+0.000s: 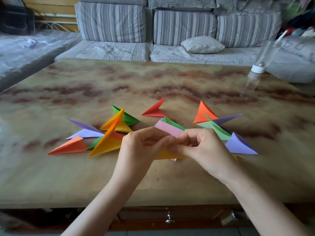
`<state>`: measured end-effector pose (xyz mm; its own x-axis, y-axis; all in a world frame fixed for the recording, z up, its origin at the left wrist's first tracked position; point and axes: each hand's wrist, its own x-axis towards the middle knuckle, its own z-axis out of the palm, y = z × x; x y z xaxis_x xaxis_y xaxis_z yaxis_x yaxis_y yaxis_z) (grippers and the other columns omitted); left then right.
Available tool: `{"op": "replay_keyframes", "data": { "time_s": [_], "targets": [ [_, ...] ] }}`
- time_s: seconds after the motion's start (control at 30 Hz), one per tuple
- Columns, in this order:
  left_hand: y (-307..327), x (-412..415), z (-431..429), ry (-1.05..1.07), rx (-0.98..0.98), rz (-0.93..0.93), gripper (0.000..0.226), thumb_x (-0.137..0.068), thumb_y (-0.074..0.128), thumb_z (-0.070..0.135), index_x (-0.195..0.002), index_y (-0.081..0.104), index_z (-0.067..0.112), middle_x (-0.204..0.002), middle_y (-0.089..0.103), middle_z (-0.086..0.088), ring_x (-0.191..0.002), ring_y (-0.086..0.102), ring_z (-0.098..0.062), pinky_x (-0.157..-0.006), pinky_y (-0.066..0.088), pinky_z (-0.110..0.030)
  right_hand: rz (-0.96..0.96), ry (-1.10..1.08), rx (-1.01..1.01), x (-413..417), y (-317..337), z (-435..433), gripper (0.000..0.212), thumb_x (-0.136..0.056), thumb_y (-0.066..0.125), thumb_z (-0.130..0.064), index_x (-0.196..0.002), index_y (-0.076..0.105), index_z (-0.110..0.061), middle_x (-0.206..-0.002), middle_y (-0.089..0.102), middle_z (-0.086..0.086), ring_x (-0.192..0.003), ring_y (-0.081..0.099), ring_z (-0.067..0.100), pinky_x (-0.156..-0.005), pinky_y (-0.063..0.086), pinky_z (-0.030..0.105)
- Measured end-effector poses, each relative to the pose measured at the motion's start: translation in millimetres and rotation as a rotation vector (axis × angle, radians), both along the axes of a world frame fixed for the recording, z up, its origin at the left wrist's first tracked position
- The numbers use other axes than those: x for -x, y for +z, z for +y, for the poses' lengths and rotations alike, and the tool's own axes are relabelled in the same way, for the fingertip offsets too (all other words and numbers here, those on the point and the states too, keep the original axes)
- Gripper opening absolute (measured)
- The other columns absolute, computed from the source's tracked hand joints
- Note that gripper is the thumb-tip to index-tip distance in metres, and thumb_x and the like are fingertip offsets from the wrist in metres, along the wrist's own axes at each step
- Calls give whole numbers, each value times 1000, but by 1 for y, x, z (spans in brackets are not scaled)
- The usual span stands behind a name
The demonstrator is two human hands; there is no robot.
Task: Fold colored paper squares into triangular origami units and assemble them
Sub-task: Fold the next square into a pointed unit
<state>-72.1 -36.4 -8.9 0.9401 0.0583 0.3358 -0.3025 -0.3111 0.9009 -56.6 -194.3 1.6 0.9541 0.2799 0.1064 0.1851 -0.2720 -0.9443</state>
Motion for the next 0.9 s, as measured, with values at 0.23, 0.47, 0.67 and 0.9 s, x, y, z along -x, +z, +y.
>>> {"op": "replay_keyframes", "data": {
  "time_s": [0.23,0.47,0.67,0.9],
  "targets": [
    [-2,-5,-1,115,-4,37,9,-75,74,26,-68,70,28,-64,68,10,-58,56,2,-55,41,-8,93,45,30,0,14,-14,6,-72,76,-9,-68,72,-6,-64,72,10,-58,67,18,-60,53,22],
    [-1,-14,15,158,21,29,13,-77,74,27,-65,68,30,-60,65,21,-56,52,3,-54,40,-9,-70,-136,107,-3,20,-42,6,-75,74,-21,-70,72,-19,-72,74,-1,-64,66,3,-58,45,12],
    [-6,-8,-8,44,-44,19,7,-74,75,28,-70,71,32,-67,68,20,-62,59,4,-57,40,-6,-190,-46,208,5,10,-14,15,-69,80,-19,-79,72,-27,-76,70,-11,-71,64,5,-67,49,18],
    [-18,-12,6,87,-441,48,32,-80,66,44,-110,67,33,-113,64,14,-95,60,-10,-82,44,-21,-159,-382,334,-23,5,-61,19,-73,77,-9,-67,66,-22,-68,68,-1,-64,63,15,-61,50,28]
  ]
}}
